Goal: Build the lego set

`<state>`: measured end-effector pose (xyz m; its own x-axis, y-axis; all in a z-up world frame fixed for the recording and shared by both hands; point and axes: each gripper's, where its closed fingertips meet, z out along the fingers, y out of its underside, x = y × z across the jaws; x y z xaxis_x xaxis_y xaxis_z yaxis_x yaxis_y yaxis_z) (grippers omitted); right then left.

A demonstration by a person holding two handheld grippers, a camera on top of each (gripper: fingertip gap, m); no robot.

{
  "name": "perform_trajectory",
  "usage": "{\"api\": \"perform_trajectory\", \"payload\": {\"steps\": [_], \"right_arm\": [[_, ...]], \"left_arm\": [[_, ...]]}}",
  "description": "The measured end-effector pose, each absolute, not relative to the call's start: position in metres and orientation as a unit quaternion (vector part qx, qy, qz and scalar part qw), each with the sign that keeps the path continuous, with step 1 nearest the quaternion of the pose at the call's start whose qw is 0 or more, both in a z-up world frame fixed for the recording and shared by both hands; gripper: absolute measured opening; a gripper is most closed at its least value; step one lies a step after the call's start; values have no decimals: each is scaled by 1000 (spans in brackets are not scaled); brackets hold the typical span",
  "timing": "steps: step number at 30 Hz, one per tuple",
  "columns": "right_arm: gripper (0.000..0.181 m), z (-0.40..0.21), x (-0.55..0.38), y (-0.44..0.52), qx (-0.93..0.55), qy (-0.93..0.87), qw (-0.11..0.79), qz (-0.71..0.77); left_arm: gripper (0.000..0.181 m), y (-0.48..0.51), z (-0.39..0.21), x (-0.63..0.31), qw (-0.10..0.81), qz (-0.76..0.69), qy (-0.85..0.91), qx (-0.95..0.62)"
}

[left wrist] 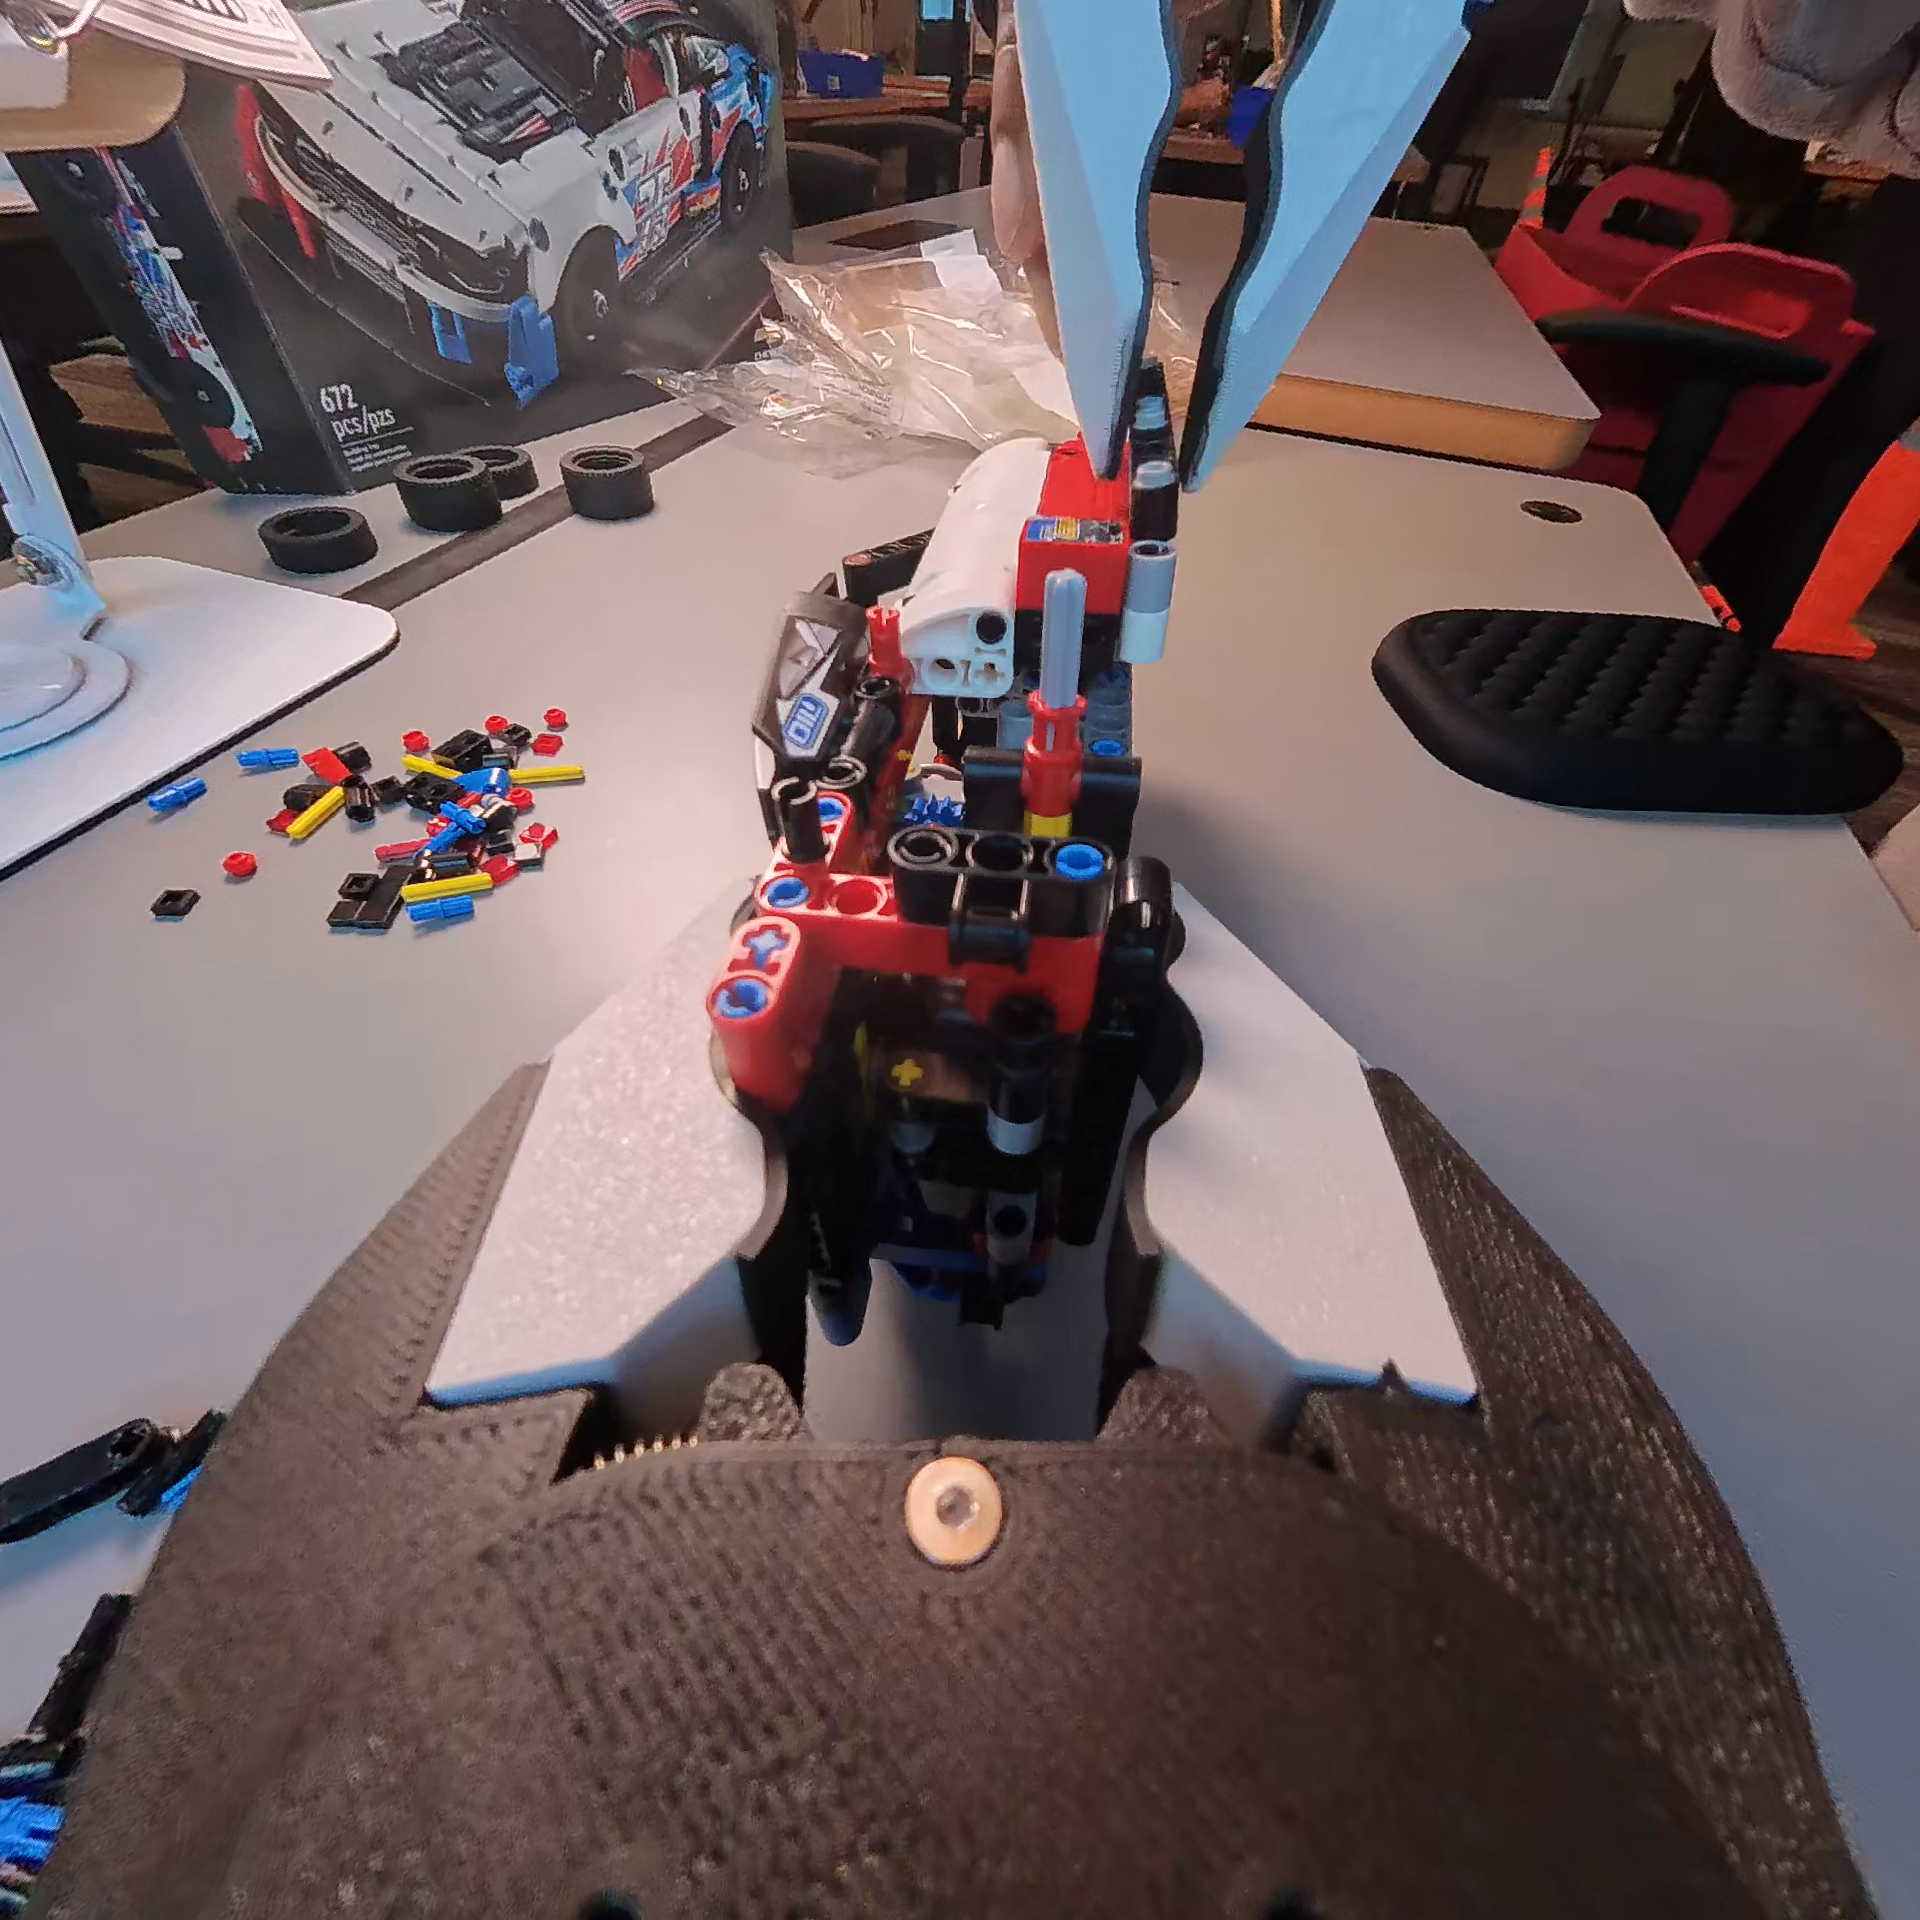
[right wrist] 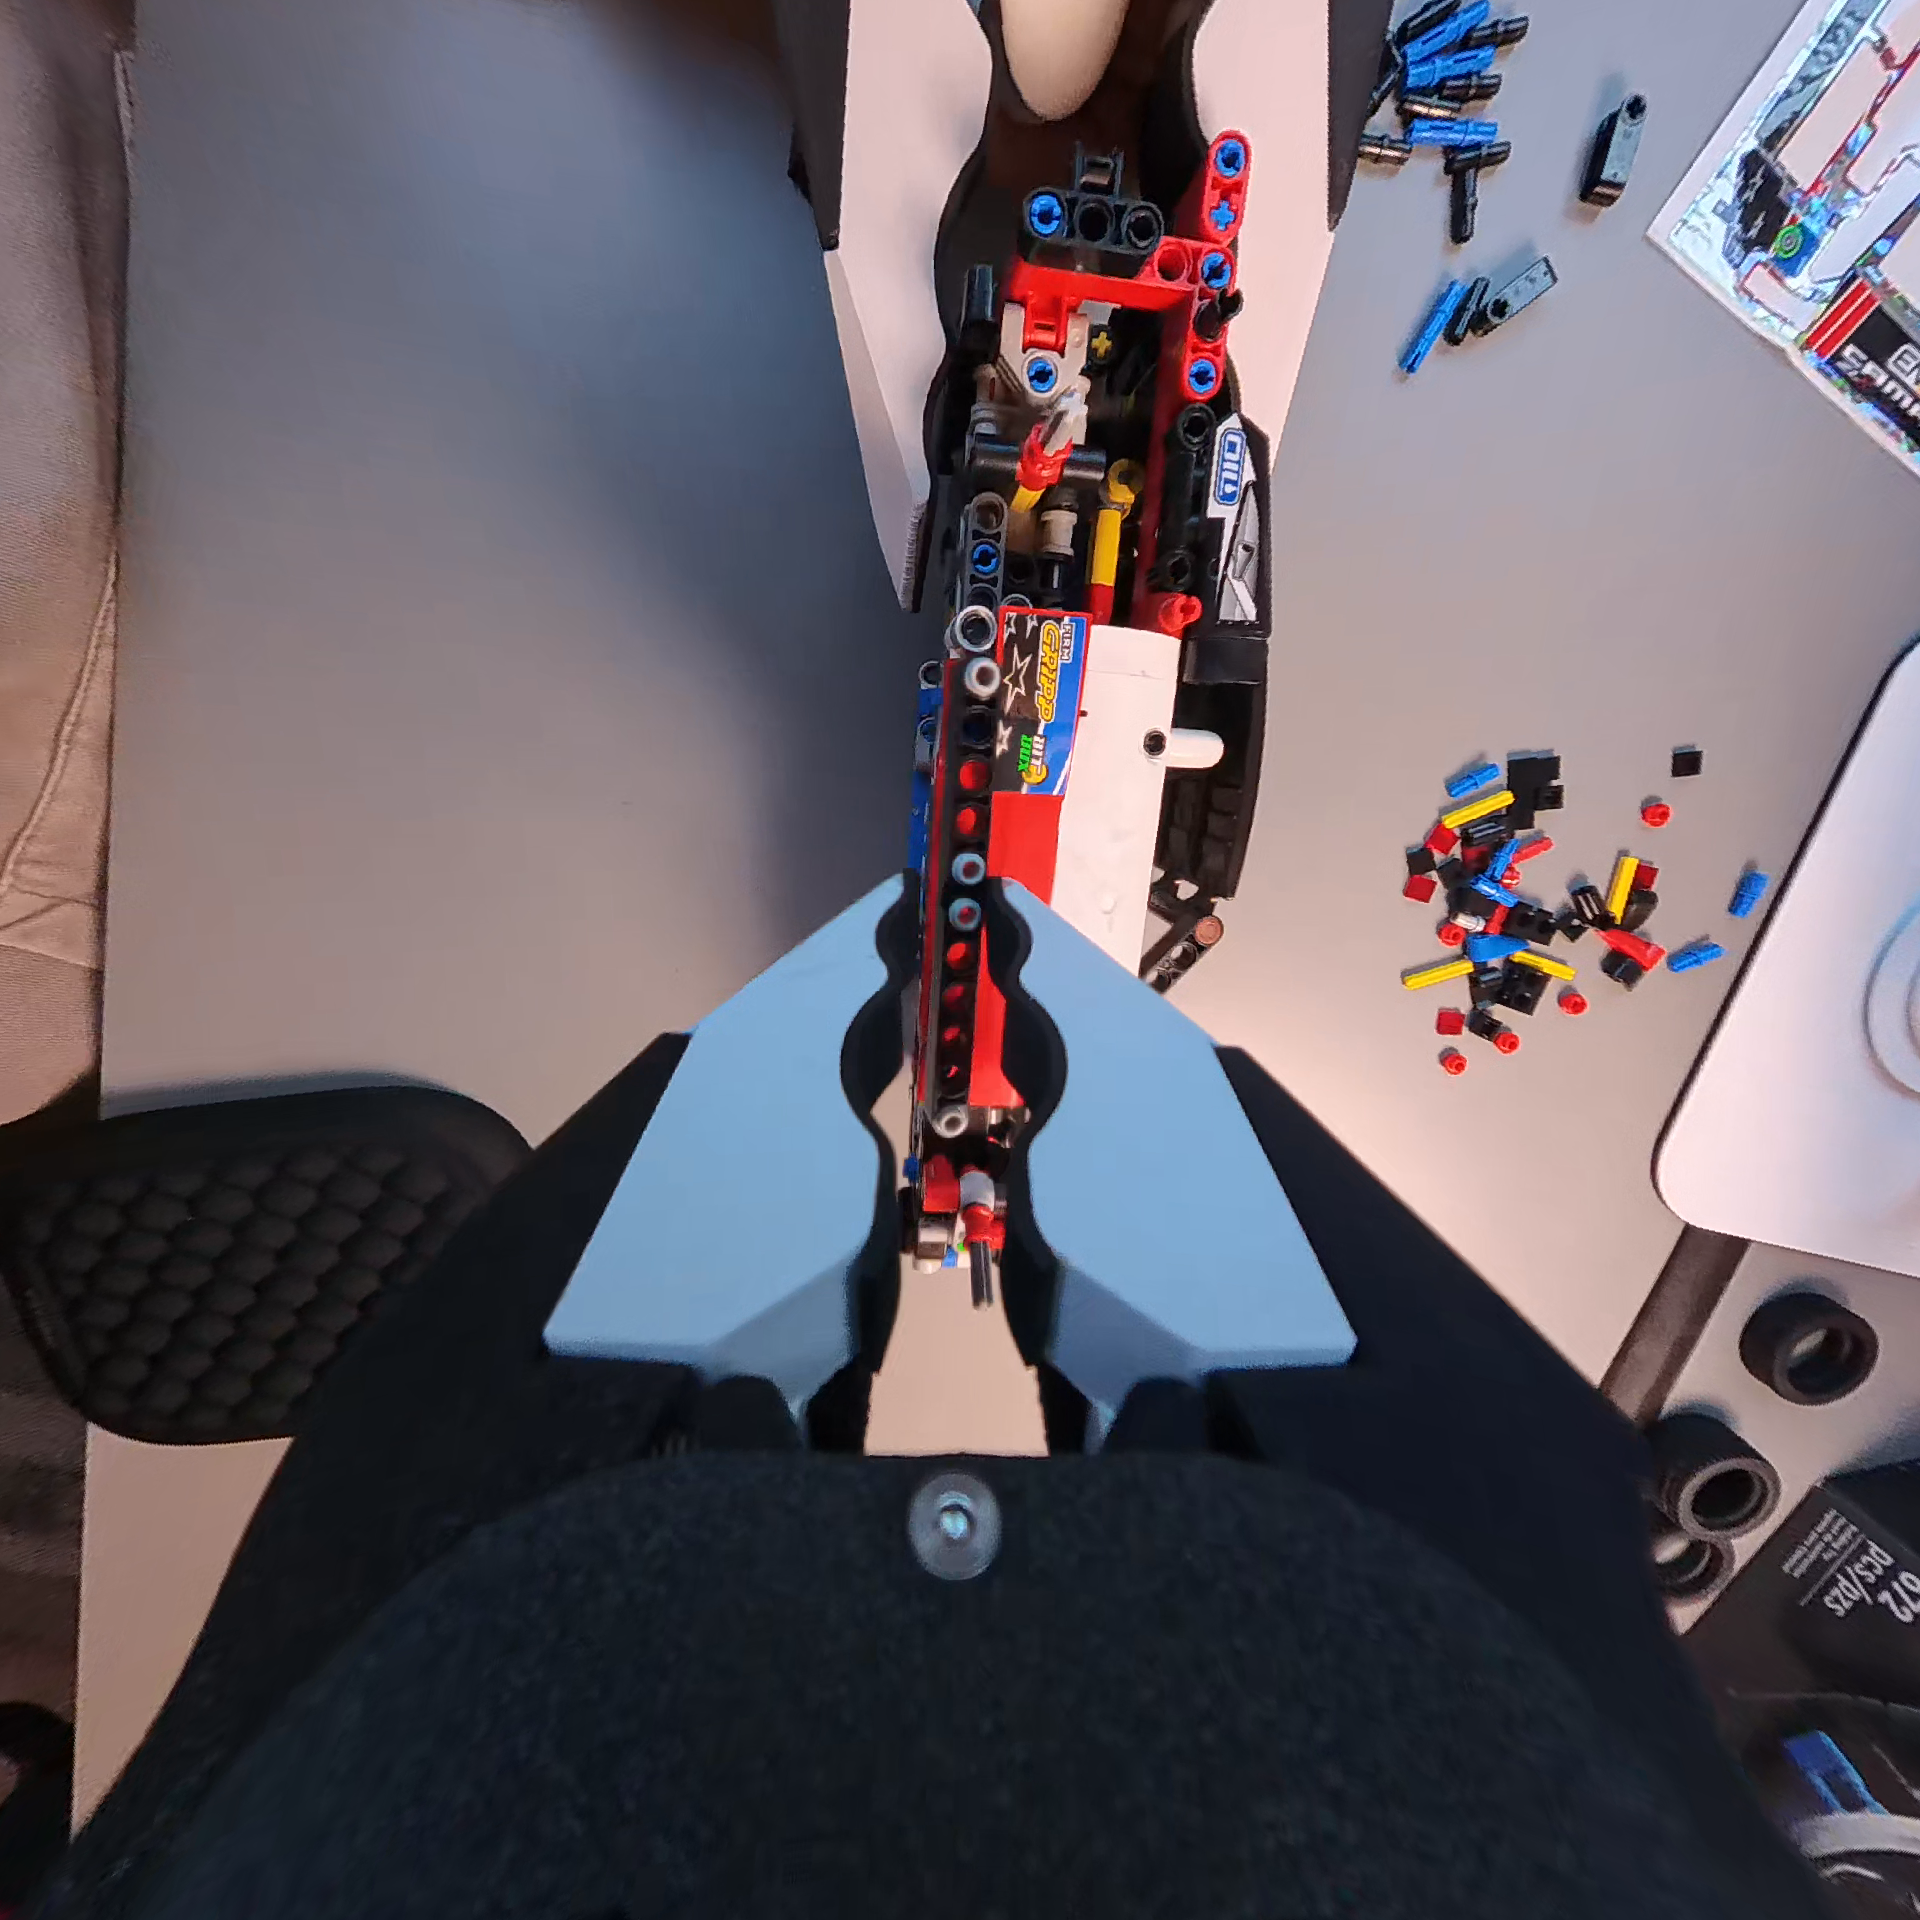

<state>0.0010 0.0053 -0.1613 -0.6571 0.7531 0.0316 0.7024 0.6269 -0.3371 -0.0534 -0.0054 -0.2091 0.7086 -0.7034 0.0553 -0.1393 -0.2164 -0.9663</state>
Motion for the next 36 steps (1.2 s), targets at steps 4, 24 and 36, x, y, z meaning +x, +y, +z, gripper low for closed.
{"api": "perform_trajectory", "payload": {"steps": [4, 24, 36], "right_arm": [[16, -158, 0, 3, -394, -902, 92, 151], [5, -160, -3, 7, -401, -909, 80, 84], [4, -165, -2, 5, -421, -899, 45, 116]], "left_arm": [[69, -5, -209, -54, 557, -255, 284, -738], [69, -3, -209, -52, 552, -257, 279, -743], [68, -3, -210, -52, 549, -255, 283, -744]]}}
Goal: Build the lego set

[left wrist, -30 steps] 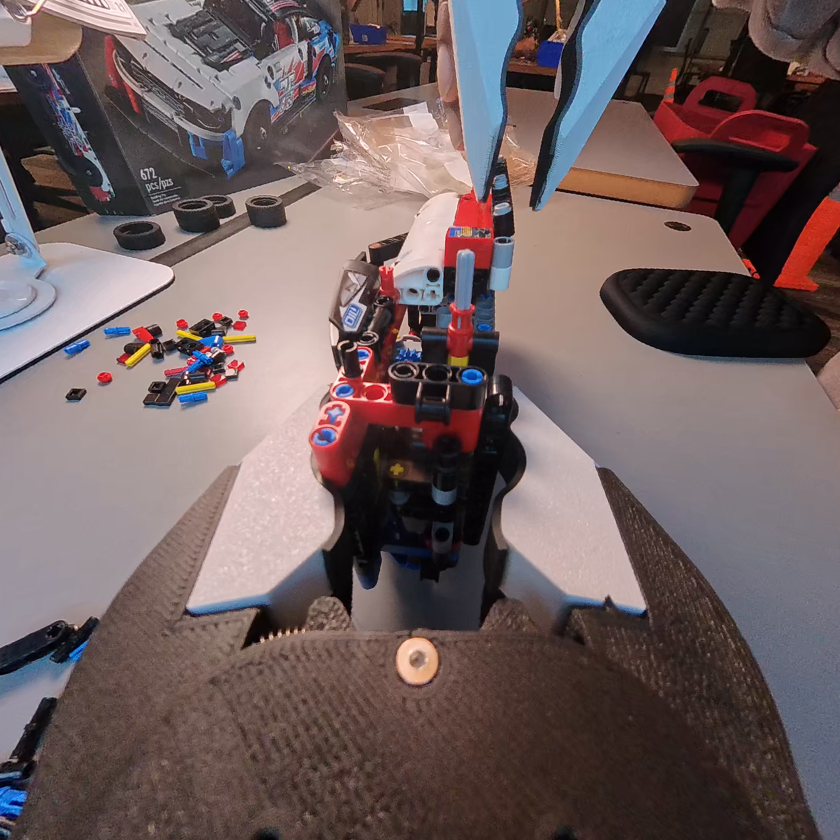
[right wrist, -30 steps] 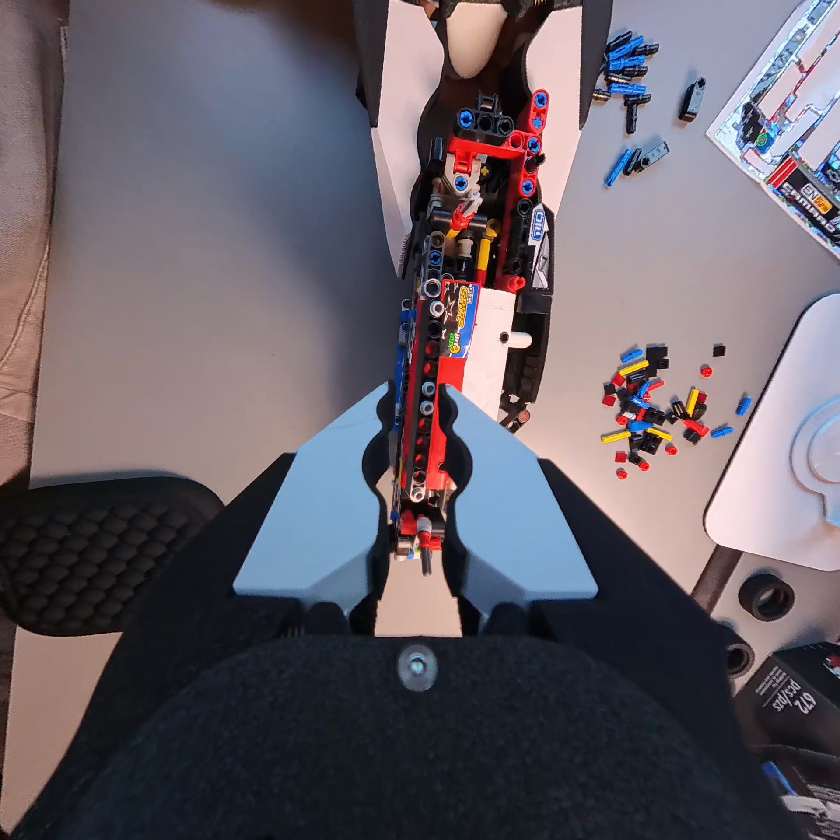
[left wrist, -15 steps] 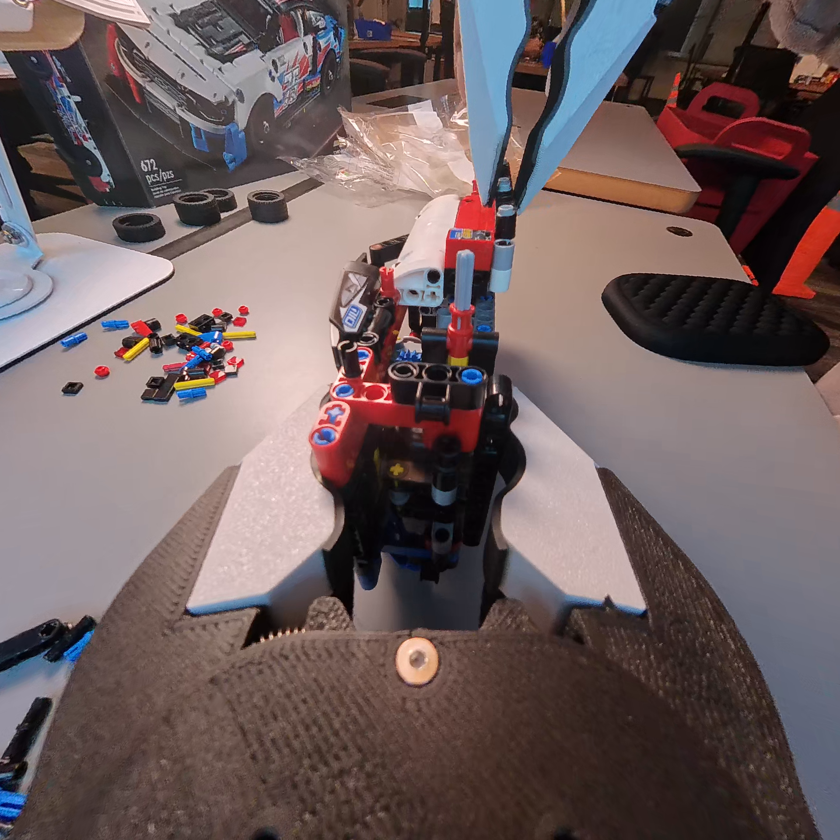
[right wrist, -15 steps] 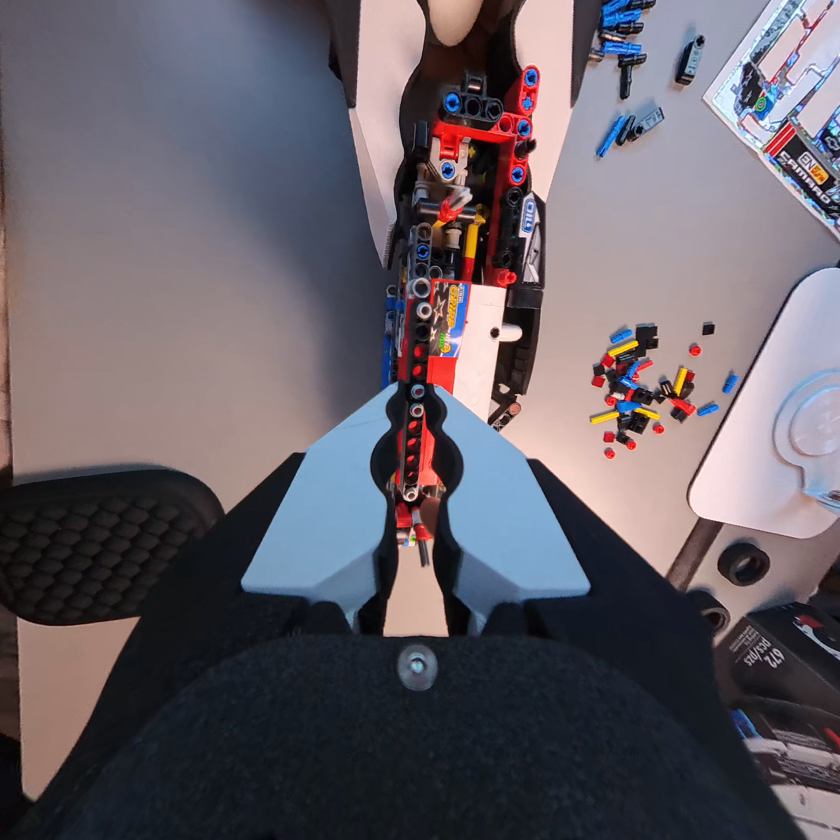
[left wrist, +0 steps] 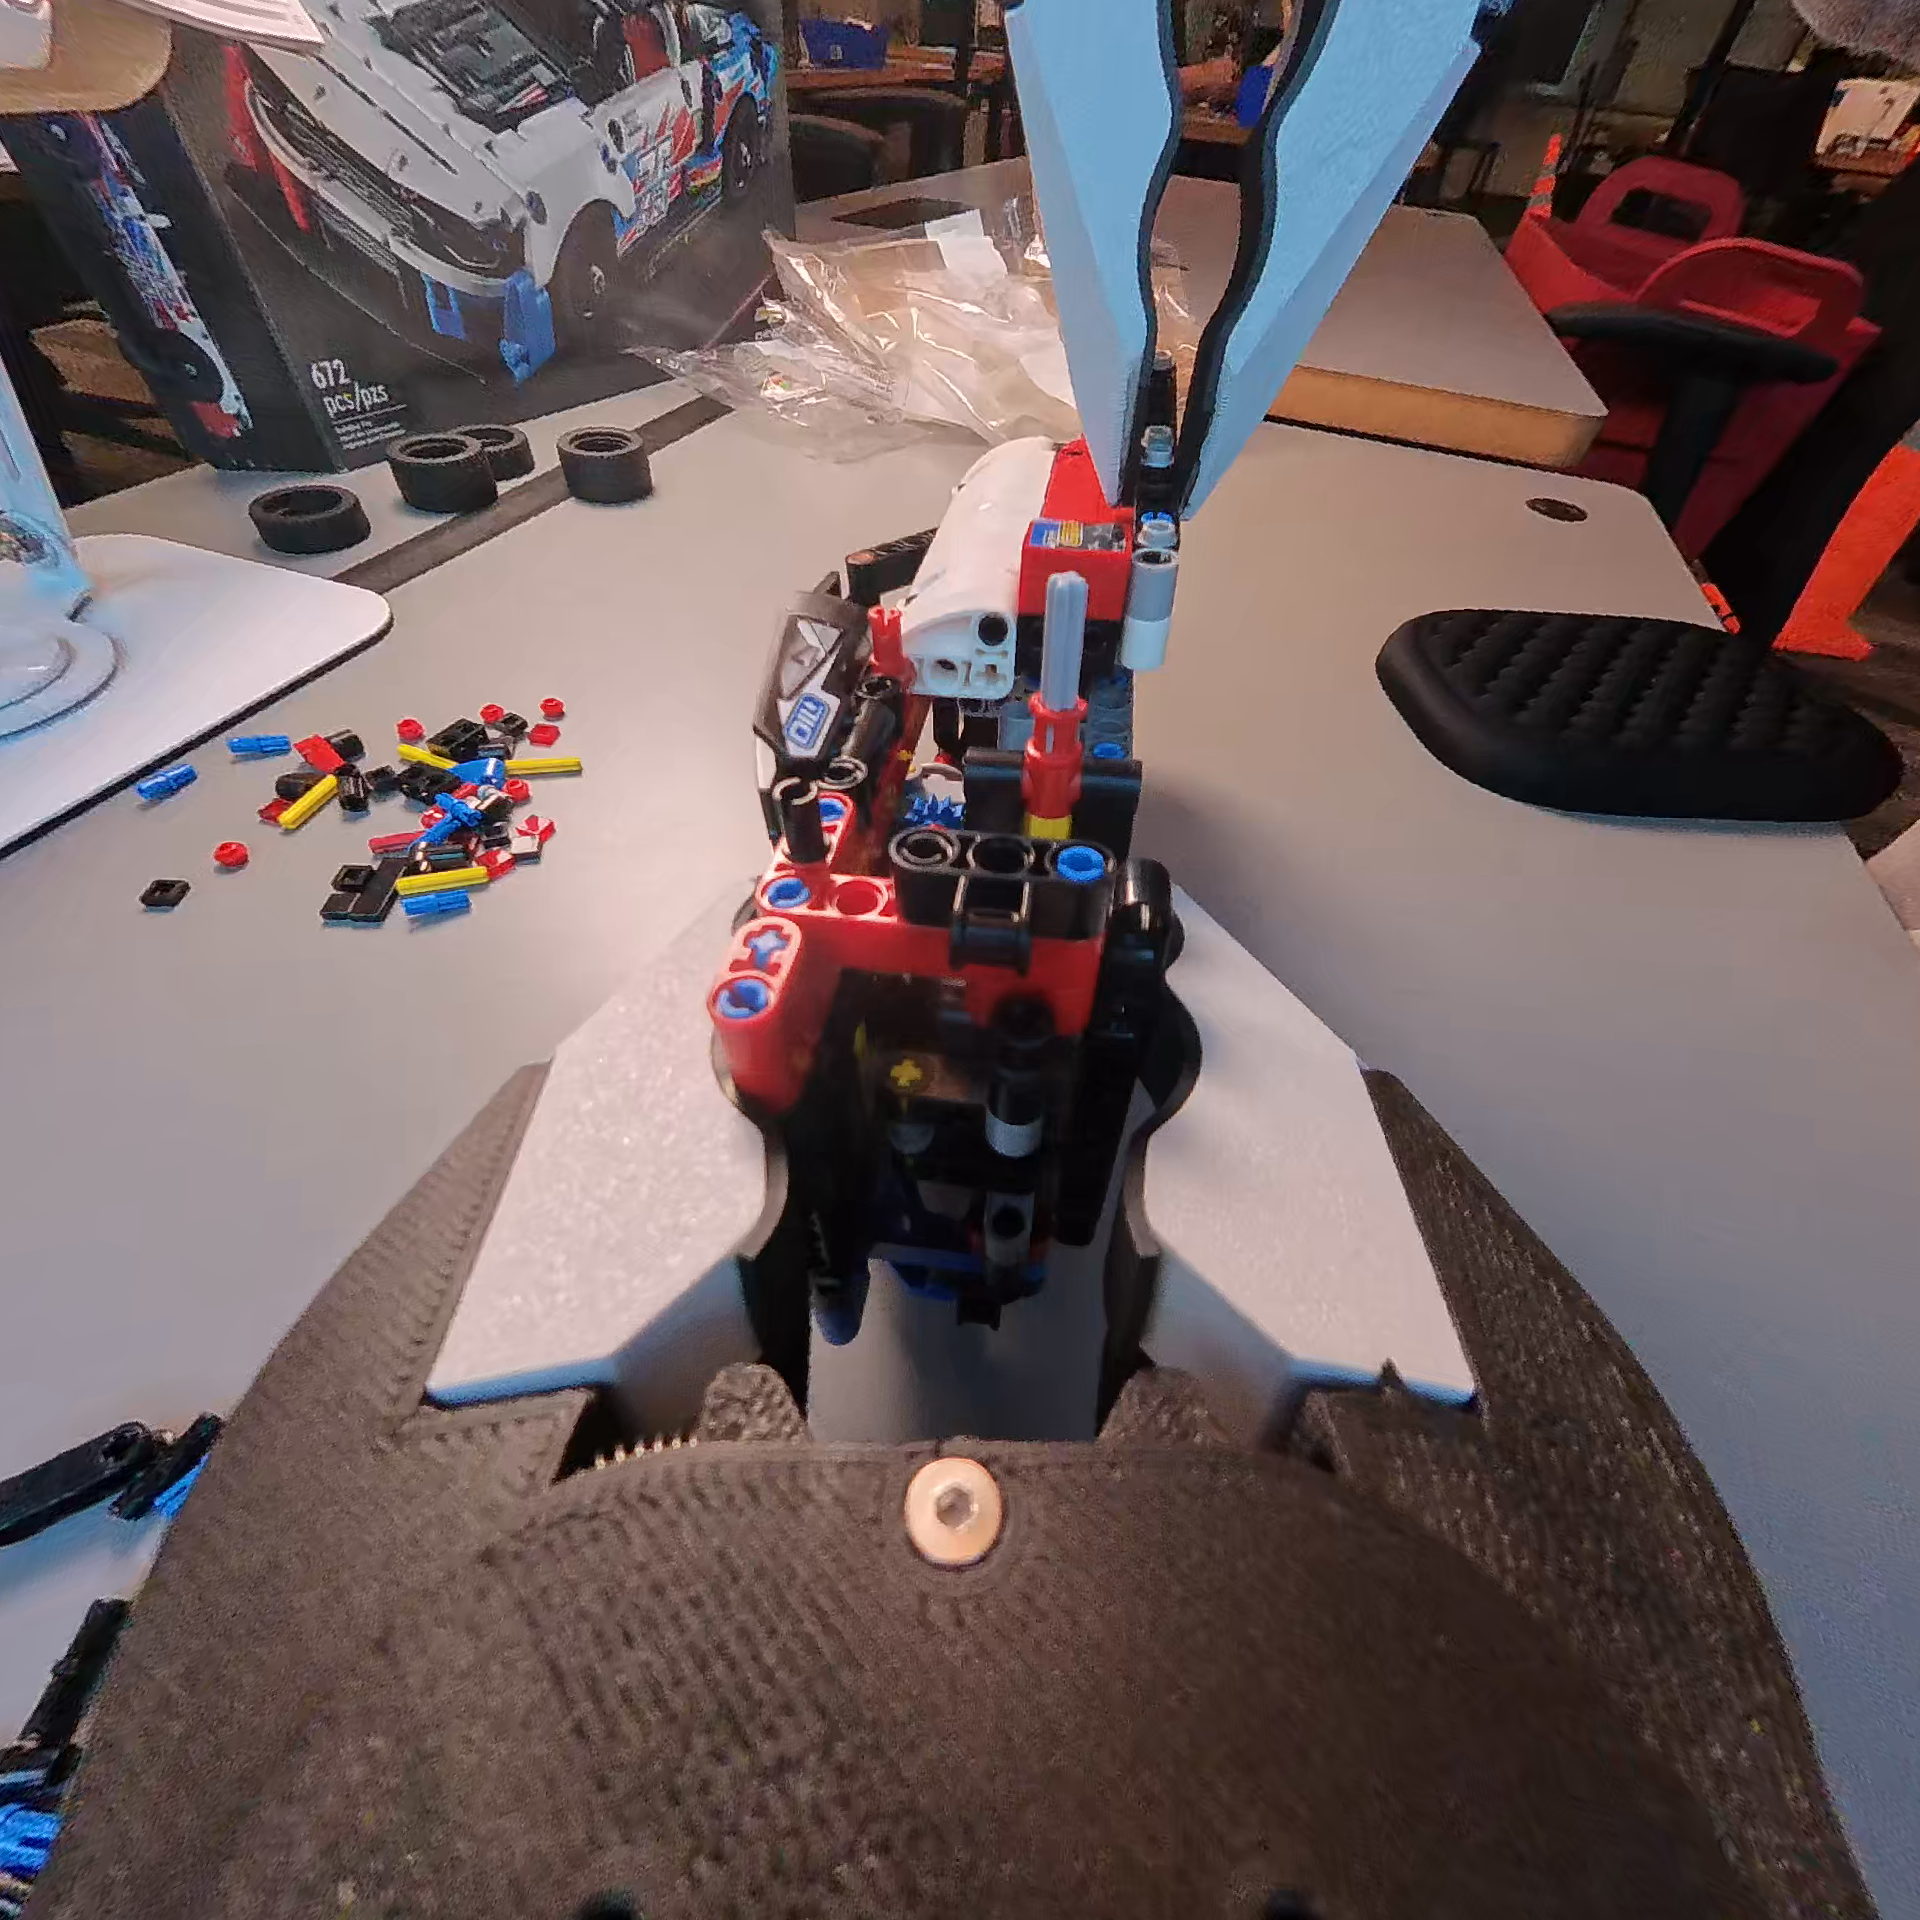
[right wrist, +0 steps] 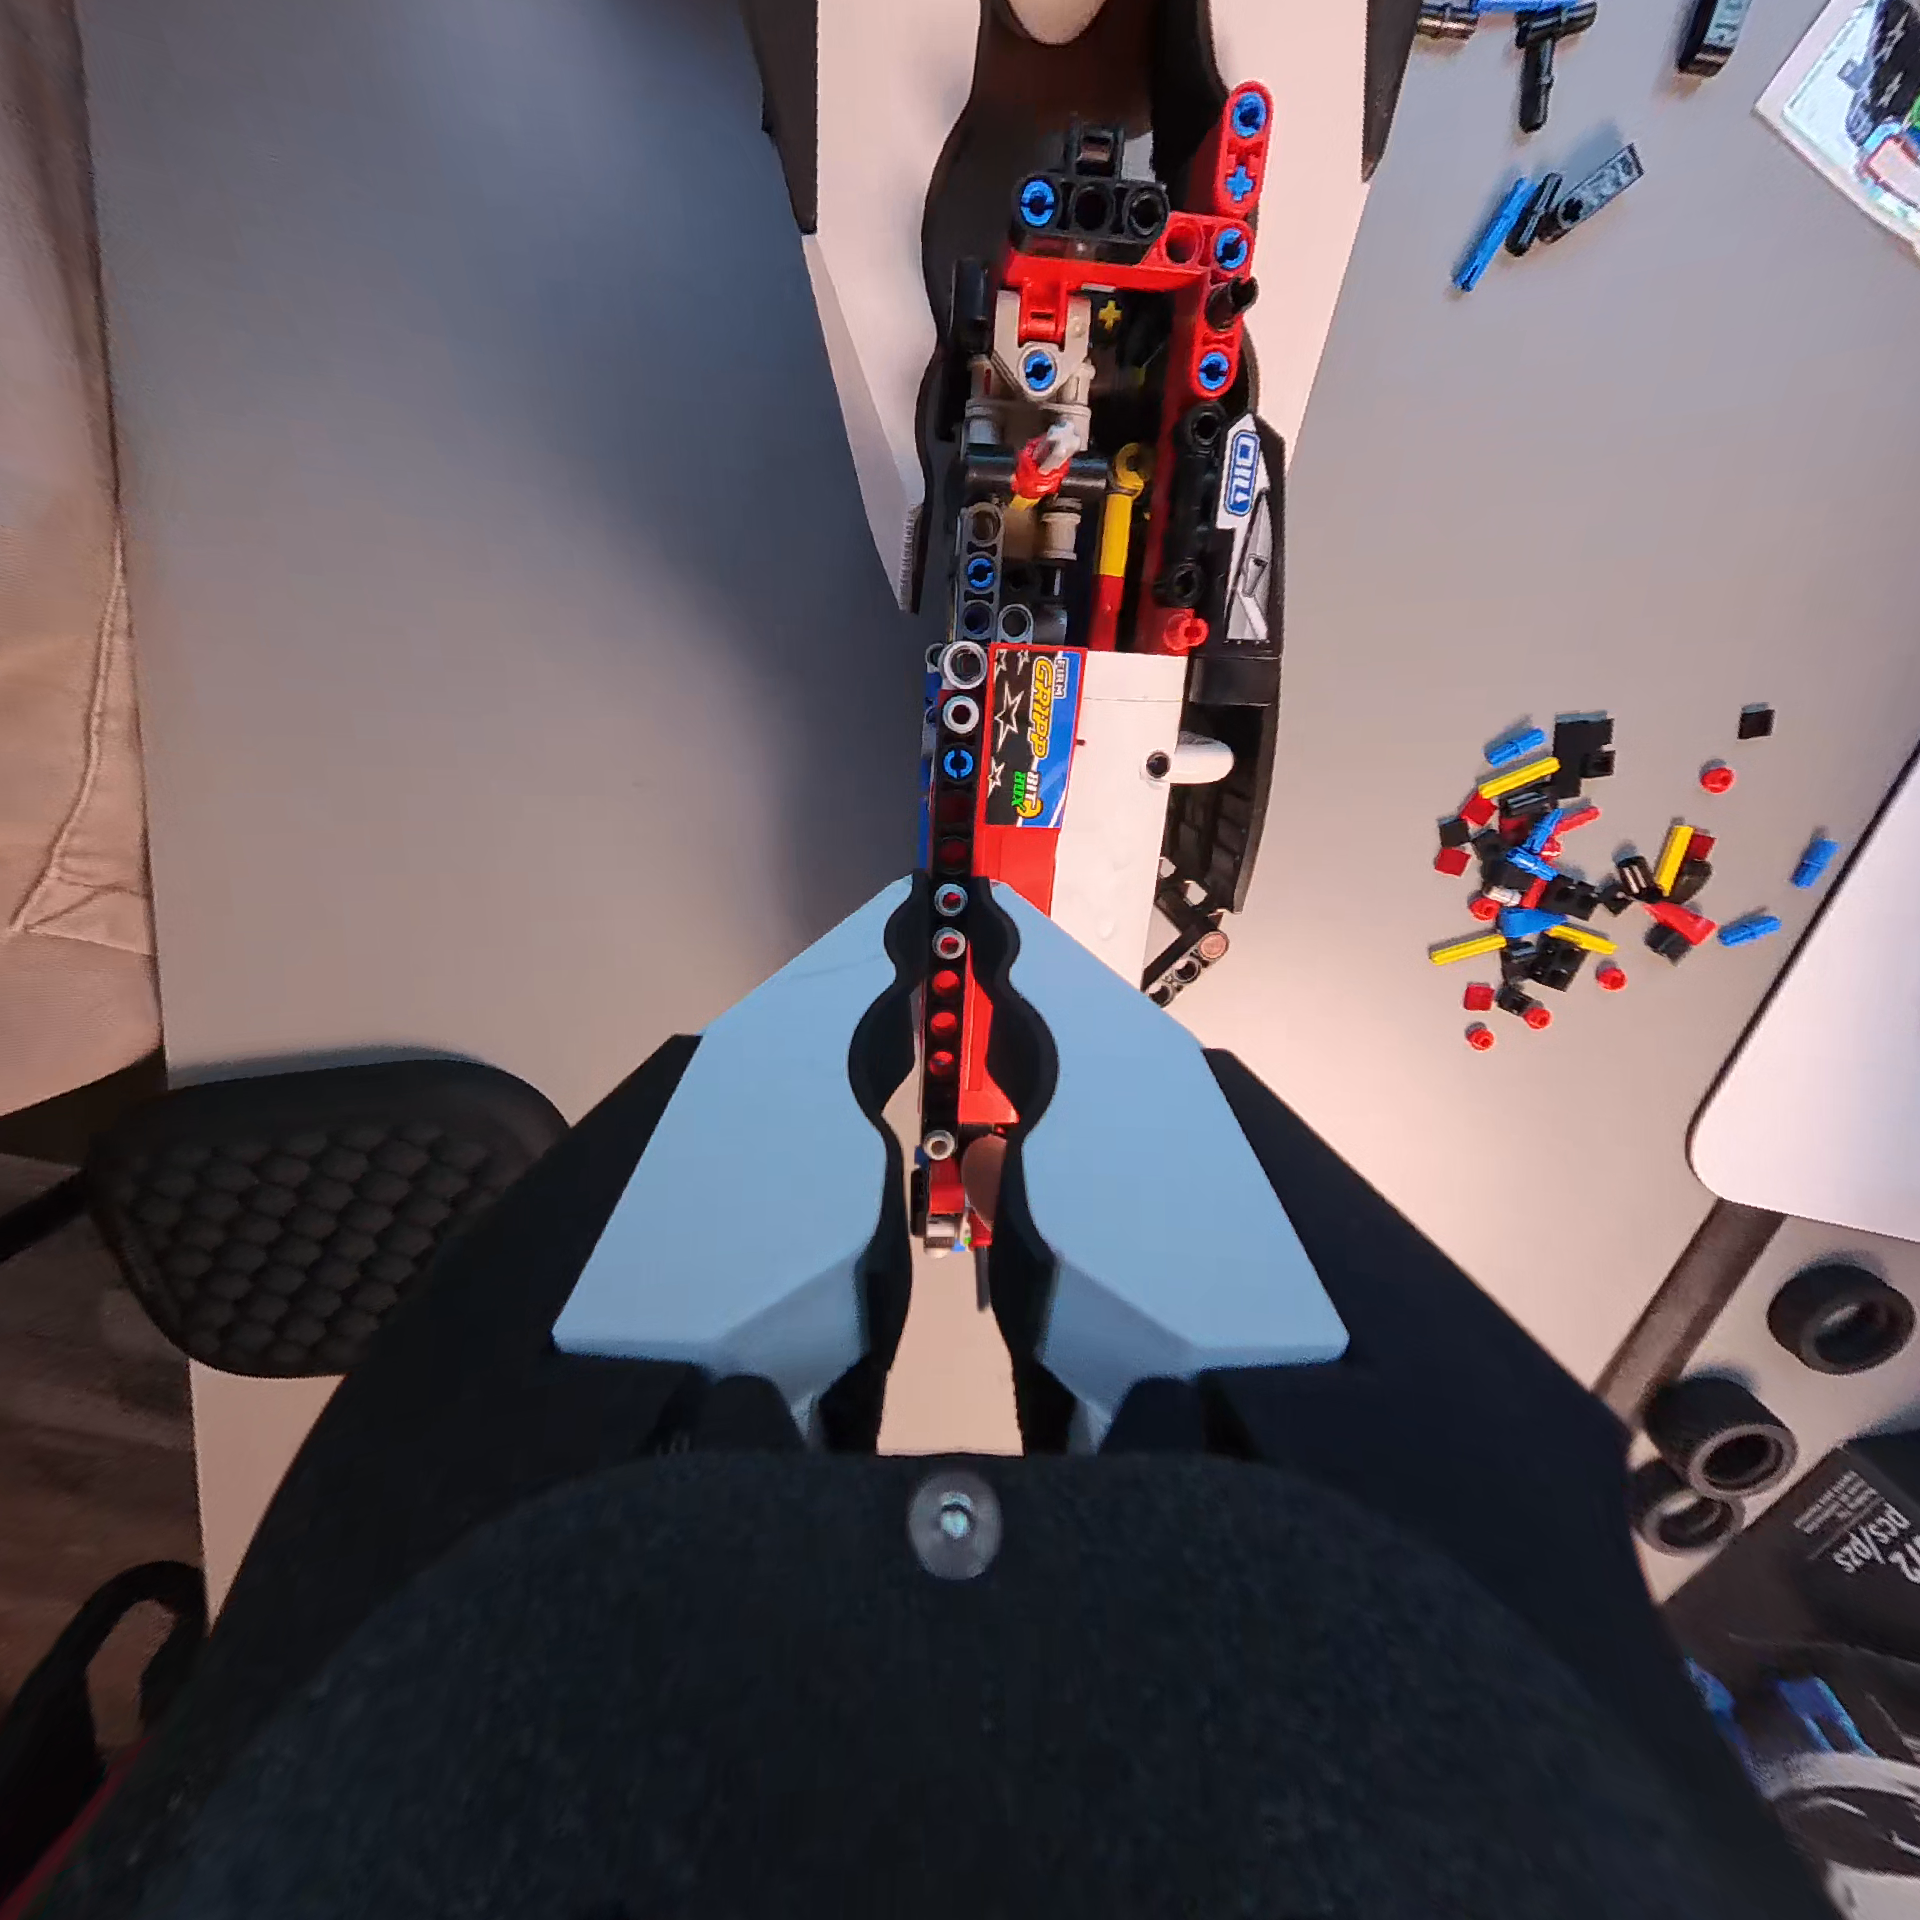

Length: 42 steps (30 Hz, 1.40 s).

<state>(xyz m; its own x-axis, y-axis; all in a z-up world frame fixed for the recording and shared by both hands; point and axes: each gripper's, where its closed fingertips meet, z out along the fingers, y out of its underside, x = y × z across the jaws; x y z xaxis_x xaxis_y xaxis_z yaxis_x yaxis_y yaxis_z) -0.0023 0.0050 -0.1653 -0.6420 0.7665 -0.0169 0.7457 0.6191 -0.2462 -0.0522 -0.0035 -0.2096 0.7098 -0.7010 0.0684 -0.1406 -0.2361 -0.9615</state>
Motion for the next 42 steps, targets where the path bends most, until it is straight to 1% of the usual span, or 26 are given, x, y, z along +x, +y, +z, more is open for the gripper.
{"api": "perform_trajectory", "payload": {"steps": [2, 5, 8, 12, 13, 14, 17, 22, 24, 25, 30, 33, 34, 35, 38, 42], "right_arm": [[5, -165, -1, 3, -424, -894, 42, 135], [5, -163, -2, 5, -426, -886, 68, 167], [12, -152, 3, 13, -427, -883, 86, 177], [12, -145, 19, 24, -428, -885, 83, 164], [10, -148, 22, 25, -427, -887, 79, 156], [4, -153, 24, 25, -423, -891, 74, 145], [4, -157, 26, 26, -412, -898, 81, 129], [4, -159, 26, 25, -417, -892, 66, 159], [4, -160, 30, 25, -433, -876, 55, 207], [4, -160, 28, 23, -427, -878, 63, 209], [4, -161, 27, 22, -424, -880, 74, 202], [4, -157, 23, 24, -424, -880, 106, 184], [5, -156, 25, 26, -418, -886, 105, 169], [9, -155, 26, 28, -418, -888, 106, 160], [4, -154, 29, 29, -421, -888, 97, 157], [4, -156, 31, 29, -415, -894, 90, 142]], "left_arm": [[68, -4, -210, -51, 551, -251, 289, -742], [69, -4, -210, -52, 551, -254, 286, -742], [69, -5, -210, -52, 553, -253, 288, -740], [69, -5, -210, -52, 553, -253, 288, -740], [69, -5, -210, -52, 553, -254, 288, -740], [69, -4, -210, -52, 553, -255, 287, -740], [69, -4, -210, -52, 553, -254, 290, -739], [68, -5, -210, -51, 550, -257, 297, -737], [67, -5, -210, -49, 552, -246, 302, -737], [68, -5, -210, -50, 552, -251, 300, -737], [68, -6, -210, -52, 551, -253, 300, -736], [68, -7, -210, -54, 550, -258, 293, -739], [68, -7, -210, -54, 550, -256, 295, -738], [68, -8, -210, -54, 551, -254, 296, -738], [68, -7, -210, -54, 551, -253, 294, -739], [68, -7, -210, -53, 551, -254, 296, -738]]}}
